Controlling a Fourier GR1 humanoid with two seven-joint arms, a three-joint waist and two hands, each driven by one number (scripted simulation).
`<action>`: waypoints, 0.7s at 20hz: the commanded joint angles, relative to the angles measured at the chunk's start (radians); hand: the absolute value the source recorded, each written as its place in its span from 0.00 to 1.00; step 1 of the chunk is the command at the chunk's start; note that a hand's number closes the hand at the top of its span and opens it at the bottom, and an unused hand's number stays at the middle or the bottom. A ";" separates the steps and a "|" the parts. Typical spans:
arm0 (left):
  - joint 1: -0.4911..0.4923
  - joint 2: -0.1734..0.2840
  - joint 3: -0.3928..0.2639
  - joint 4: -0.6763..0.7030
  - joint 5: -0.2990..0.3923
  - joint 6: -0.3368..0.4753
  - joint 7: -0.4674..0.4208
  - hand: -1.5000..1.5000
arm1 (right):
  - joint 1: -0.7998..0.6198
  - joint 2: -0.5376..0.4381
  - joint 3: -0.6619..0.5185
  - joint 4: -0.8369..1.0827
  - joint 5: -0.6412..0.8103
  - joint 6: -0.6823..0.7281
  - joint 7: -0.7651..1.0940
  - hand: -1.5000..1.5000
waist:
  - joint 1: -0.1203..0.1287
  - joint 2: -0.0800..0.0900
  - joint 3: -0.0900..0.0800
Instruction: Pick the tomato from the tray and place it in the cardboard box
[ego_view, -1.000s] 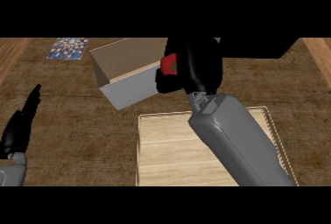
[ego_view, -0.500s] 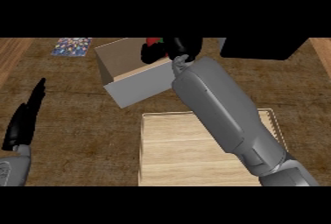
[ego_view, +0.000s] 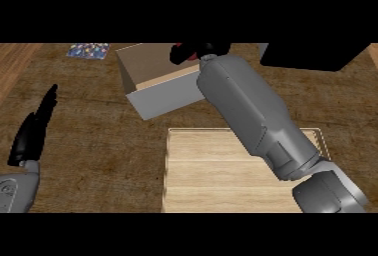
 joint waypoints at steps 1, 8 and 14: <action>-0.024 -0.016 -0.017 0.005 -0.009 0.002 0.012 0.50 | -0.020 0.000 -0.029 0.109 -0.057 -0.083 0.005 1.00 | 0.024 0.008 0.000; -0.011 -0.010 -0.014 0.023 -0.006 -0.009 -0.028 0.50 | 0.003 0.000 -0.092 0.181 -0.180 -0.091 -0.111 0.00 | 0.037 0.014 0.001; -0.045 -0.020 -0.020 0.020 -0.019 0.005 0.012 0.50 | -0.054 0.000 -0.113 0.182 -0.191 -0.216 -0.211 0.00 | 0.033 0.015 0.001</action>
